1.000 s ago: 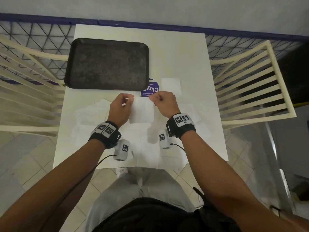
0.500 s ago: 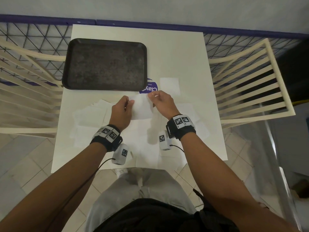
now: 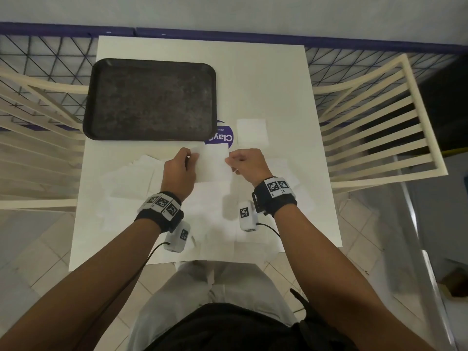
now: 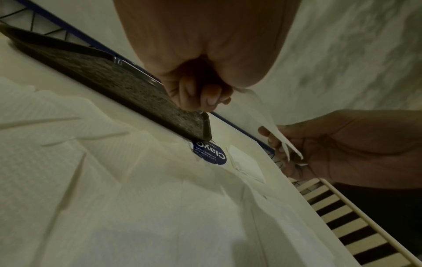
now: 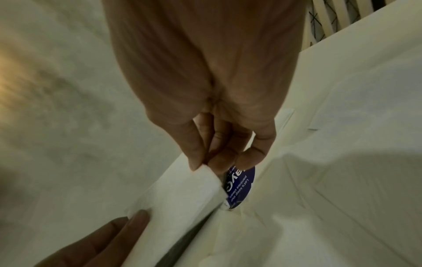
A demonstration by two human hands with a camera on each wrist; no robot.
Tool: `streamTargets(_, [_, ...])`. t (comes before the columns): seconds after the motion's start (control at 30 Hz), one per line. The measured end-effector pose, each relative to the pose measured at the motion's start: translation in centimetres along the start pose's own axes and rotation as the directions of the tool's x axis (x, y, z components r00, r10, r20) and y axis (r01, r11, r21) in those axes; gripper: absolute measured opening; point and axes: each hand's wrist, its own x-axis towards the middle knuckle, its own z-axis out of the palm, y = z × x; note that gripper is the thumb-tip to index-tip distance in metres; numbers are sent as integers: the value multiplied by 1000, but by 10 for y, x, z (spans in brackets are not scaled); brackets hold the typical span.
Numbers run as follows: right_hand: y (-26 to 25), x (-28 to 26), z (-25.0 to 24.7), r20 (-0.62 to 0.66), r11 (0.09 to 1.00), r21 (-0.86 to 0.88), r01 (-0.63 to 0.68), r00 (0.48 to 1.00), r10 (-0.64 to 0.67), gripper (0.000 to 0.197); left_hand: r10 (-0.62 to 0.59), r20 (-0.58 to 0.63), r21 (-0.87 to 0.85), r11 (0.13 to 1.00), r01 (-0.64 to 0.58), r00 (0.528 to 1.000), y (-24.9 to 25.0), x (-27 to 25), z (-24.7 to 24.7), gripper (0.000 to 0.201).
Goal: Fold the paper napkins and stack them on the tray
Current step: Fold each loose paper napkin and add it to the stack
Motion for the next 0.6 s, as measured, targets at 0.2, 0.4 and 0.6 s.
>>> streamTargets(0.2, [3,37,-28,-160,983,-183,7,986,-37,17,-82,198,7,997,83,977,-4,1,11,26])
streamTargets(0.4, [19,101,-62,-334,964,-242,-111,942,25,23,-194,419,112,981,161,887,-37,-20,20,14])
streamTargets(0.6, [33,143,-77,-345,939,-289,-186,935,79,24,-289,428,179,956,234,856,-61,-35,26,15])
